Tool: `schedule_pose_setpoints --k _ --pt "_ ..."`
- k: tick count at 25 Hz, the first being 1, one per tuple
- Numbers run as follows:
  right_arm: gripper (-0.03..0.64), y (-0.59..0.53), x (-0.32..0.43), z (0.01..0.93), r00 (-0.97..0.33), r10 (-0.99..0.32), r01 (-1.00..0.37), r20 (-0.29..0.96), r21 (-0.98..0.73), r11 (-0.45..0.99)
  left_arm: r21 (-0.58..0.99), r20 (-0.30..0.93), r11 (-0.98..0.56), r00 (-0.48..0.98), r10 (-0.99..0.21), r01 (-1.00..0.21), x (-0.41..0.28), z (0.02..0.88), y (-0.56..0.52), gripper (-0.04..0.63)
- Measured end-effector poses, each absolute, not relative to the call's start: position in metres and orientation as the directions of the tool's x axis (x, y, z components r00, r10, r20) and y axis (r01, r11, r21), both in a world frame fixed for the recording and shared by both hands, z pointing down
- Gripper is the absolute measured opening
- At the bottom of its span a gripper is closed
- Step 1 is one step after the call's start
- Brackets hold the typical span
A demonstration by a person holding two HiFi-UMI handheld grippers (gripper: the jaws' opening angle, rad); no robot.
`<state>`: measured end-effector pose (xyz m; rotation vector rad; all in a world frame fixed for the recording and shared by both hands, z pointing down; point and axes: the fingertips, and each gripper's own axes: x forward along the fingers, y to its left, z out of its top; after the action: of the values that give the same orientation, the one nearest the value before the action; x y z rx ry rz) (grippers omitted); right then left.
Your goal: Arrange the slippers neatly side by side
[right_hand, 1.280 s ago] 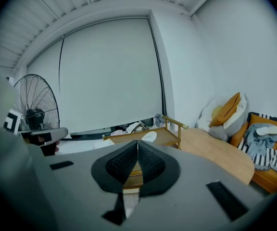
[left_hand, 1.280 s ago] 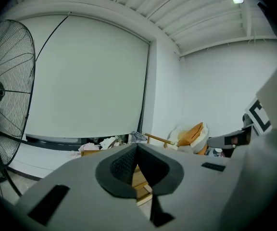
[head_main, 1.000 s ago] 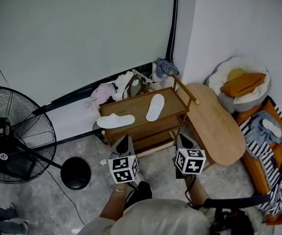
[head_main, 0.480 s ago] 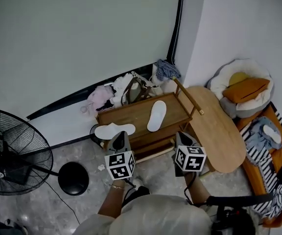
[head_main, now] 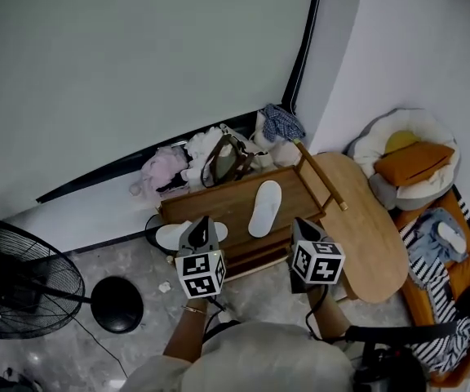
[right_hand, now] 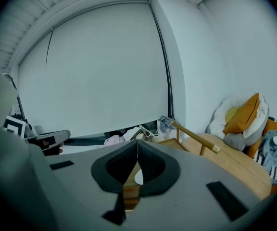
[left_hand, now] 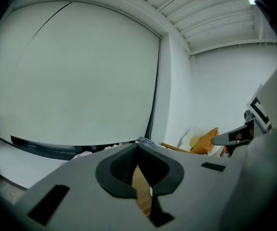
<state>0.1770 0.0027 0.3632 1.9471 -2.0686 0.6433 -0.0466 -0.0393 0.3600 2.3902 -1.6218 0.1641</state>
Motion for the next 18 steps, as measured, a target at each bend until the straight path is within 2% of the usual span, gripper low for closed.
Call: schedule_pose_setpoints --k 10,18 --pt "0.034 -0.049 0.168 0.378 -0.059 -0.867 -0.99 0.494 -0.14 -0.013 0.176 0.279 -0.325 0.364 -0.889 -0.929 -0.062 0.382 -0.087 0.008" --pt "0.034 -0.07 0.188 0.4 -0.058 -0.842 -0.989 0.536 -0.144 -0.023 0.19 0.326 -0.279 0.328 -0.886 -0.941 -0.051 0.405 -0.095 0.008"
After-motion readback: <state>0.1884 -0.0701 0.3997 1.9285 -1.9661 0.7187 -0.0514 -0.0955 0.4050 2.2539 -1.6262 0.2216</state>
